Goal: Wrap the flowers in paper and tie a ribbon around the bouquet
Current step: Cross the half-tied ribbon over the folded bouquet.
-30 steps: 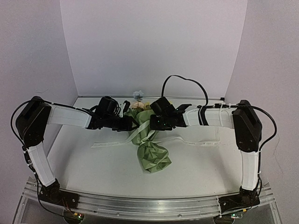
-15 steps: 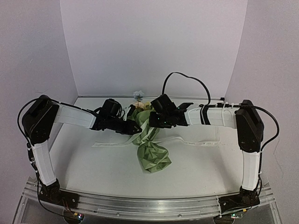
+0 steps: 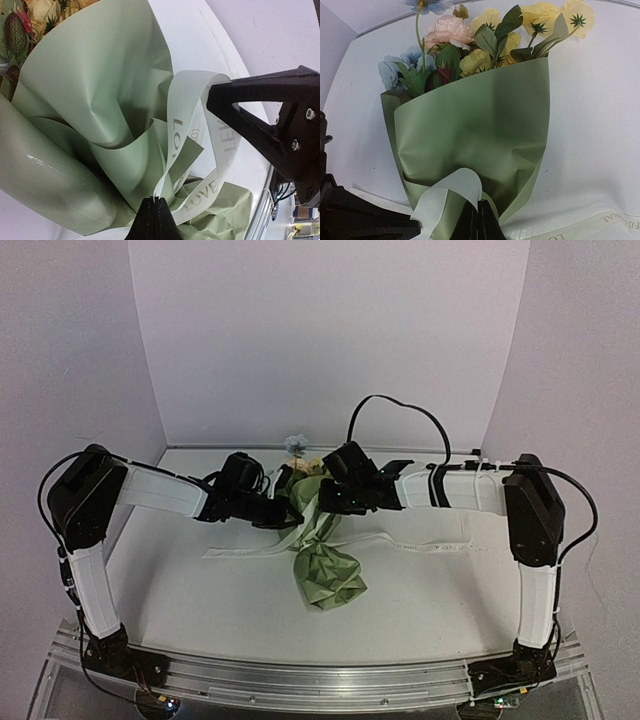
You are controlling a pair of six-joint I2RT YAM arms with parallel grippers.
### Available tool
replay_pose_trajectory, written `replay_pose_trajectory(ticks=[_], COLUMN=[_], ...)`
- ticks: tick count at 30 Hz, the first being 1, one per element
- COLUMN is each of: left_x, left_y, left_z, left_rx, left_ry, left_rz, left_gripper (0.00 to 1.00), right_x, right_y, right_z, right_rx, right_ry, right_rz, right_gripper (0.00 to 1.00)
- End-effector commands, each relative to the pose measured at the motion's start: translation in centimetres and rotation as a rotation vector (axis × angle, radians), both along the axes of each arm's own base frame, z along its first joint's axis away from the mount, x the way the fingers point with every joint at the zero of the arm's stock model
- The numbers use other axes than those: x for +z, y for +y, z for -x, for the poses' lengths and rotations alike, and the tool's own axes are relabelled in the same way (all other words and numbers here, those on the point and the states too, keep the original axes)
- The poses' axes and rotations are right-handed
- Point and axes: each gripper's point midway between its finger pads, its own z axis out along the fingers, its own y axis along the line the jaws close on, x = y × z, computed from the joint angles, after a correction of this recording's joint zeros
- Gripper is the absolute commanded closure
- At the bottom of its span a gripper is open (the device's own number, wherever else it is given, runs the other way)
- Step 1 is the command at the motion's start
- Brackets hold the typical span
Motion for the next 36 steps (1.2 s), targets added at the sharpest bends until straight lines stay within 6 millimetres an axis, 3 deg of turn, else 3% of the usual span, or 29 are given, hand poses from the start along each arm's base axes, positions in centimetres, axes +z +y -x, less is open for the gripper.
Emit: replay_pose_trajectory(ticks=[1, 7, 10, 13, 20, 23, 25, 28, 31, 34, 36], left_x=[2.5, 2.2, 1.5, 1.2, 1.2, 1.3, 1.4, 1.6, 1.8, 2.0, 2.0], left_y=[-1.1, -0.9, -0.5, -0.3, -0.4, -0.4, -0.4, -0.2, 0.0, 0.5, 0.8], left_z=[0.5, 0.4, 0.3, 0.4, 0.3, 0.3, 0.3, 0.3, 0.2, 0.1, 0.2], left_rx=[0.015, 0.104, 0.156, 0.186, 0.192, 0.186, 0.182, 0.18, 0.179, 0.183, 0.18], left_ry=[0.004, 0.098, 0.147, 0.189, 0.201, 0.198, 0.194, 0.185, 0.175, 0.171, 0.175], left_rz=[0.08, 0.119, 0.113, 0.119, 0.112, 0.109, 0.105, 0.095, 0.082, 0.071, 0.063], left_gripper=[1.0, 1.0, 1.0, 1.0, 1.0, 1.0, 1.0, 1.0, 1.0, 1.0, 1.0], right_x=[3.0, 3.7, 3.4, 1.7, -3.6, -5.3, -6.0, -5.8, -4.8, -4.3, -3.9], right_y=[-0.4, -1.6, -2.7, -3.2, -2.2, -2.4, -2.3, -0.3, 2.5, 4.6, 5.2], right_z=[0.3, 2.0, 3.7, 6.0, 11.9, 12.9, 13.2, 13.7, 14.0, 13.9, 13.8], right_rx=[0.0, 0.034, 0.063, 0.144, 0.374, 0.375, 0.369, 0.393, 0.422, 0.431, 0.427], right_ry=[-0.037, -0.023, 0.004, 0.063, 0.21, 0.249, 0.271, 0.276, 0.27, 0.273, 0.262], right_rz=[-0.049, -0.041, -0.037, -0.029, 0.002, 0.029, 0.029, 0.01, -0.022, -0.054, -0.059], right_gripper=[0.9, 0.39, 0.27, 0.24, 0.3, 0.38, 0.52, 0.72, 0.83, 0.85, 0.8])
